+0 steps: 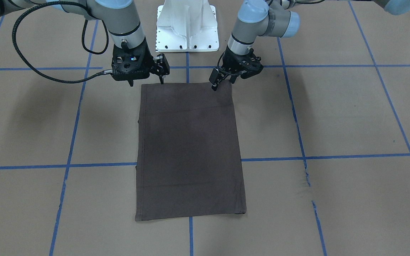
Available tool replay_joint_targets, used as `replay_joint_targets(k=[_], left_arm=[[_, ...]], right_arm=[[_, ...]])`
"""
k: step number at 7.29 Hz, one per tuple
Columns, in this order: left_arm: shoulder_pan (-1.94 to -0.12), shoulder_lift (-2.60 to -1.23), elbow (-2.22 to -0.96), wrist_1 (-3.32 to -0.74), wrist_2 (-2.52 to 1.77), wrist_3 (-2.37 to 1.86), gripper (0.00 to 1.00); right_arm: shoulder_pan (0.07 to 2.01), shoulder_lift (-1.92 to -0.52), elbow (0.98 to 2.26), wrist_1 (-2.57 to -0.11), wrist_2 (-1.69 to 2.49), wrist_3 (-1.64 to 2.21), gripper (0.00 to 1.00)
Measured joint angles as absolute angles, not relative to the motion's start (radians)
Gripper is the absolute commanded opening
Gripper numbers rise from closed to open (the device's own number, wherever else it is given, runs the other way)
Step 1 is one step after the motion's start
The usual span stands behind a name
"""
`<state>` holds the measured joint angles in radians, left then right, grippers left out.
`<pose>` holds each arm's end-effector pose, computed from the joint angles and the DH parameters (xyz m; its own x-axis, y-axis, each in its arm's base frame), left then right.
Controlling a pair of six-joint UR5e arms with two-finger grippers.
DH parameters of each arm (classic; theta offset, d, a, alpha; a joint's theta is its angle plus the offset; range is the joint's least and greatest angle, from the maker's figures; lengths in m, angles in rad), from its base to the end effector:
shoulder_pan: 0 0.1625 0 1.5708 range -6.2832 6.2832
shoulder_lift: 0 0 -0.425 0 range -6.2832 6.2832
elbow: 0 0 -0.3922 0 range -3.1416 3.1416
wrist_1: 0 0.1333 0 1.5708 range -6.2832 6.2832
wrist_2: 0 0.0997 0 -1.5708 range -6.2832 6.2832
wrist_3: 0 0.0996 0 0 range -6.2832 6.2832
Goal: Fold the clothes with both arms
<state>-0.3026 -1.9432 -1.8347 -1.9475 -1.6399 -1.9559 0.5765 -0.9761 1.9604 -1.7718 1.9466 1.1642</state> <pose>0.5419 -0.3016 0.2933 0.3776 -0.5105 -0.7726 0.4135 0.8395 -0.3526 -0.4429 -0.4034 0.1832 0.6603 -0.0095 0.7509 -0.0313 0.9987 0.0402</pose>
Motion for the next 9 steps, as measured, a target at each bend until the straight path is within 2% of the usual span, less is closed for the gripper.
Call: replay_joint_targets(k=[3,4,5,7,9], left_arm=[[-0.299,-1.942,-1.834,-1.916,-1.638,-1.959,0.99],[-0.299,-1.942,-1.834,-1.908,-1.638,-1.959,0.9],[-0.299,-1.942,-1.834,-1.905,-1.638,-1.959,0.77],[-0.299,-1.942,-1.835,-1.904,-1.638,-1.959,0.29],[-0.299,-1.943,-1.839,-1.902,-1.638,-1.959,0.09]], right_arm=[[0.581,-0.976,1.96,-1.772,1.948,1.164,1.0],[0.582,-0.976,1.96,-1.772,1.948,1.164,1.0],[0.583,-0.976,1.96,-1.772,1.95,1.164,1.0],[0.585,-0.976,1.96,-1.772,1.953,1.164,1.0],[0.591,-0.976,1.96,-1.772,1.959,1.164,1.0]])
